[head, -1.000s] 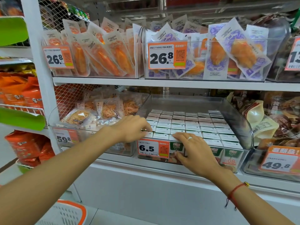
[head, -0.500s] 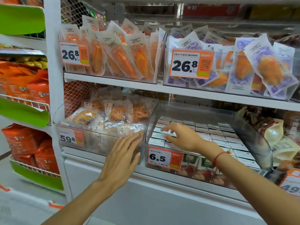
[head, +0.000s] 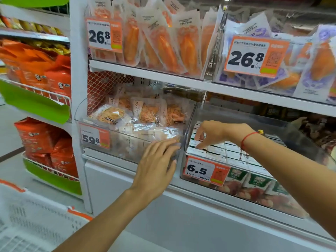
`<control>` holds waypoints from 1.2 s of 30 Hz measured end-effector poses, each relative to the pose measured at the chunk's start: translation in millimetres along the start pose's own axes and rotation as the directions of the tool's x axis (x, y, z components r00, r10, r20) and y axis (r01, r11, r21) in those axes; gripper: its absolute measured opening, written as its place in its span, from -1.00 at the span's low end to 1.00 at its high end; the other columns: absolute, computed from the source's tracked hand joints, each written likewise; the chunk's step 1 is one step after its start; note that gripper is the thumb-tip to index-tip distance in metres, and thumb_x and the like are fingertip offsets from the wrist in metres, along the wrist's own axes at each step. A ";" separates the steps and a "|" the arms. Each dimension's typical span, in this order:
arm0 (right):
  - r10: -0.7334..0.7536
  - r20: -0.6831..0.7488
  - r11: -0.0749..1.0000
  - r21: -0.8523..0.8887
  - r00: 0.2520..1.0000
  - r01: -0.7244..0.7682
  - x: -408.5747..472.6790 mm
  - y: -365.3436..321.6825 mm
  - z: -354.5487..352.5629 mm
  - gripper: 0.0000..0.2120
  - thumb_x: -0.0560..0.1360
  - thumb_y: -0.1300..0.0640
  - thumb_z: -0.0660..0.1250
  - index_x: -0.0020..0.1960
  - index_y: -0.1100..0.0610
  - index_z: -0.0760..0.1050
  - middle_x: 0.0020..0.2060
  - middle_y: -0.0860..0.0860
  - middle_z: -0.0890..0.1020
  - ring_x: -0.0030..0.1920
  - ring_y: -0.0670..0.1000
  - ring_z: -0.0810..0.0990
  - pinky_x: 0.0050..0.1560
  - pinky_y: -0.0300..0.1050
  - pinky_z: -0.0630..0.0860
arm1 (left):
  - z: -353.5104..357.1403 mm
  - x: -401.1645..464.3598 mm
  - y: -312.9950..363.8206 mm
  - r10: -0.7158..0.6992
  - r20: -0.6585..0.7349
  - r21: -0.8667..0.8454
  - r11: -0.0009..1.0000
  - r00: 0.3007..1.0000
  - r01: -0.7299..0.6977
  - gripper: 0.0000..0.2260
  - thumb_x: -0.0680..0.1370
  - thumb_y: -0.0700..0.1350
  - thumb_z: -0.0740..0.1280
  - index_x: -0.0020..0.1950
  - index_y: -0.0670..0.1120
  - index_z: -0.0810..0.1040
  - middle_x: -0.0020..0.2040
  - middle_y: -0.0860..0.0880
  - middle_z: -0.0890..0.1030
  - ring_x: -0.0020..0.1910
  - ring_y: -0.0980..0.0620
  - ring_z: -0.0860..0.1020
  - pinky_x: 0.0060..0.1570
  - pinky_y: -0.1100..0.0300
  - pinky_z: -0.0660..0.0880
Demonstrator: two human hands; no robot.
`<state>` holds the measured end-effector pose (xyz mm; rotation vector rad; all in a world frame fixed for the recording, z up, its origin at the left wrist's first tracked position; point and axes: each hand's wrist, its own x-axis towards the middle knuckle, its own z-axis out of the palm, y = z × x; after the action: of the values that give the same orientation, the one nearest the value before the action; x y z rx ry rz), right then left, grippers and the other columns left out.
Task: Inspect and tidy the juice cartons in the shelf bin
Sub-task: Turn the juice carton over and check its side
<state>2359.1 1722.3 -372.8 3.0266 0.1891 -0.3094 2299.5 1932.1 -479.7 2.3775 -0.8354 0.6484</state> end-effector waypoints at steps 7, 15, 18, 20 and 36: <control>-0.050 -0.150 0.998 0.030 0.988 0.055 -16.4 0.7 2.1 -0.59 0.51 -0.08 0.38 0.23 0.17 0.52 0.16 0.07 0.56 0.07 0.06 0.54 0.04 -0.05 0.52 | -2.9 0.2 2.8 0.013 -0.011 -0.004 1.000 1.000 -0.013 -0.64 0.61 -0.11 0.27 0.41 -0.01 0.44 0.40 0.08 0.43 0.41 0.09 0.33 0.48 0.18 0.10; 0.155 -0.648 0.787 0.537 0.745 0.303 -92.3 -1.2 6.8 -0.75 0.61 0.09 0.25 0.26 0.13 0.40 0.12 0.09 0.56 0.05 0.05 0.58 0.01 -0.04 0.56 | -4.2 -0.1 2.2 0.026 0.014 0.043 0.999 1.000 -0.027 -0.63 0.60 -0.12 0.29 0.42 -0.04 0.44 0.40 0.05 0.45 0.42 0.04 0.36 0.45 0.18 0.10; 0.336 -0.698 0.581 0.682 0.633 0.443 -124.3 -14.7 25.0 -0.83 0.63 0.11 0.21 0.22 0.05 0.43 0.05 -0.10 0.56 -0.04 -0.31 0.55 -0.16 -0.42 0.47 | -4.7 0.2 6.0 -0.017 0.015 -0.004 1.000 1.000 0.017 -0.63 0.63 -0.11 0.24 0.44 -0.02 0.41 0.43 0.07 0.42 0.43 0.09 0.32 0.44 0.22 0.10; 0.402 -0.658 0.491 0.742 0.637 0.457 -141.8 -20.7 40.4 -0.85 0.63 0.10 0.21 0.18 0.01 0.48 0.03 -0.16 0.56 -0.08 -0.34 0.53 -0.19 -0.48 0.45 | -8.3 1.5 14.0 -0.076 -0.020 -0.077 0.994 0.997 0.074 -0.65 0.64 -0.13 0.22 0.43 -0.03 0.42 0.42 0.07 0.43 0.42 0.09 0.32 0.42 0.20 0.17; 0.433 -0.188 0.148 0.980 0.882 0.137 -192.9 -21.0 98.1 -0.68 0.54 -0.06 0.34 0.23 0.04 0.53 0.08 0.02 0.62 0.11 0.02 0.63 0.14 0.00 0.60 | -19.2 -21.5 113.4 -0.133 0.696 -0.563 0.508 0.705 0.652 -0.78 0.62 0.11 0.24 0.09 0.08 0.63 -0.04 0.13 0.72 -0.01 0.20 0.66 -0.01 0.28 0.55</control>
<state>2149.7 1710.9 -430.2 4.3634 -0.6257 0.6189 2203.4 1877.3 -441.7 1.7616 -0.5272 -0.6254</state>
